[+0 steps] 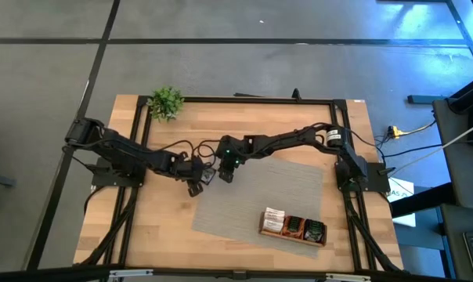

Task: Pick & Place Tea
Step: Put the black tea bag into the right compartment of the wooden organizer

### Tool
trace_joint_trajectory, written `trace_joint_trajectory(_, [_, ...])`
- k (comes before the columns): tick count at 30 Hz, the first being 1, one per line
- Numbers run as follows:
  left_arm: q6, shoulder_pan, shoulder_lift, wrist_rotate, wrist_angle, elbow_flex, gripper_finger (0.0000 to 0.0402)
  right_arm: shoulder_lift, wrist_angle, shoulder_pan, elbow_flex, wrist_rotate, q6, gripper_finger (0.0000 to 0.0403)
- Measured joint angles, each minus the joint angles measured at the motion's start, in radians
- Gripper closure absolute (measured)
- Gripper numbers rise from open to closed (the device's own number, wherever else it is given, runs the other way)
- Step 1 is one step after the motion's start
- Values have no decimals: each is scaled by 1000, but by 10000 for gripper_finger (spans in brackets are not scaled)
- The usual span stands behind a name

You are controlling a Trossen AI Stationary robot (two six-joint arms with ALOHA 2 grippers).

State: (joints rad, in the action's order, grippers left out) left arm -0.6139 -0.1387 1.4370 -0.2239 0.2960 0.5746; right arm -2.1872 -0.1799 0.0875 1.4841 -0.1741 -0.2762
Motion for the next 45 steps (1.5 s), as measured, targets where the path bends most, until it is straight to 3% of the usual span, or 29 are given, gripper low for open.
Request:
trace_joint_trajectory(7, [-28,6,-2,-2,-103,-45,287,-5,12,0,1,-10,-152,276])
trace_joint_trajectory(15, [-20,6,2,-7,-111,-47,289,-43,39,2,3,-60,-401,276])
trace_joint_trajectory(36, [-9,2,5,-10,-121,-48,286,-55,110,2,2,-89,-477,276])
trace_joint_trajectory(40, [-8,2,5,-10,-121,-48,288,-55,108,5,2,-85,-477,296])
trace_joint_trajectory(45, [-8,2,5,-10,-121,-48,289,-55,108,7,2,-82,-463,353])
